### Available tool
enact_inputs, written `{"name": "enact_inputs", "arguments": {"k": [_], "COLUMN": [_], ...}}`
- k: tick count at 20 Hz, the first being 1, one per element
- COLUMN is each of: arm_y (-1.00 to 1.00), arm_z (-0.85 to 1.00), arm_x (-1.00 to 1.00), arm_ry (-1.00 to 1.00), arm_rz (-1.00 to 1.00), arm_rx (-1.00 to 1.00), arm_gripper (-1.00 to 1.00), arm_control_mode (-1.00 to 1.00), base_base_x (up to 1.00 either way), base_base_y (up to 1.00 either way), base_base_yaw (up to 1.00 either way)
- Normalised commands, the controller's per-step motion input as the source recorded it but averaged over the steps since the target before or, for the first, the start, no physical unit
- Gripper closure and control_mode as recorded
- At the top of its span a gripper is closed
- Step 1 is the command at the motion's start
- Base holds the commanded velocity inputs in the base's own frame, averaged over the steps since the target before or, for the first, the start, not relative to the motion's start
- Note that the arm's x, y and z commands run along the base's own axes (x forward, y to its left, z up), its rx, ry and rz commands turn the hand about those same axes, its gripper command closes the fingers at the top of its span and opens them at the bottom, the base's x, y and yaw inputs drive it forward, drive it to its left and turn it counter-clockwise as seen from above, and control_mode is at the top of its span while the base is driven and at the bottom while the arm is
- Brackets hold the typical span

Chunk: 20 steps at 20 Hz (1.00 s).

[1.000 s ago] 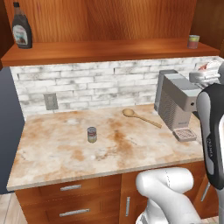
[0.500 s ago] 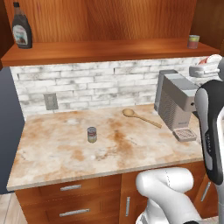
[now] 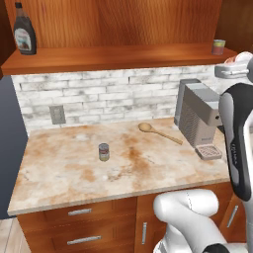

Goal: Pick the cans from the counter and place them in their designated side in the cabinet.

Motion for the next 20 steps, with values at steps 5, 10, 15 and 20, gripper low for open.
{"name": "enact_inputs", "arguments": {"k": [5, 10, 15, 20], "arm_y": [-0.02, -0.04, -0.05, -0.01], "arm_z": [0.13, 0.12, 0.11, 0.04], "arm_x": [0.14, 0.14, 0.12, 0.11], "arm_ry": [0.0, 0.0, 0.0, 0.0], "arm_rz": [-0.01, -0.01, -0.01, -0.01], "arm_rx": [0.0, 0.0, 0.0, 0.0], "arm_gripper": [1.0, 1.0, 1.0, 1.0], "arm_control_mode": [-1.0, -1.0, -1.0, -1.0], "base_base_x": [0.0, 0.0, 0.0, 0.0], "base_base_y": [0.0, 0.0, 0.0, 0.0], "base_base_yaw": [0.0, 0.0, 0.0, 0.0]}}
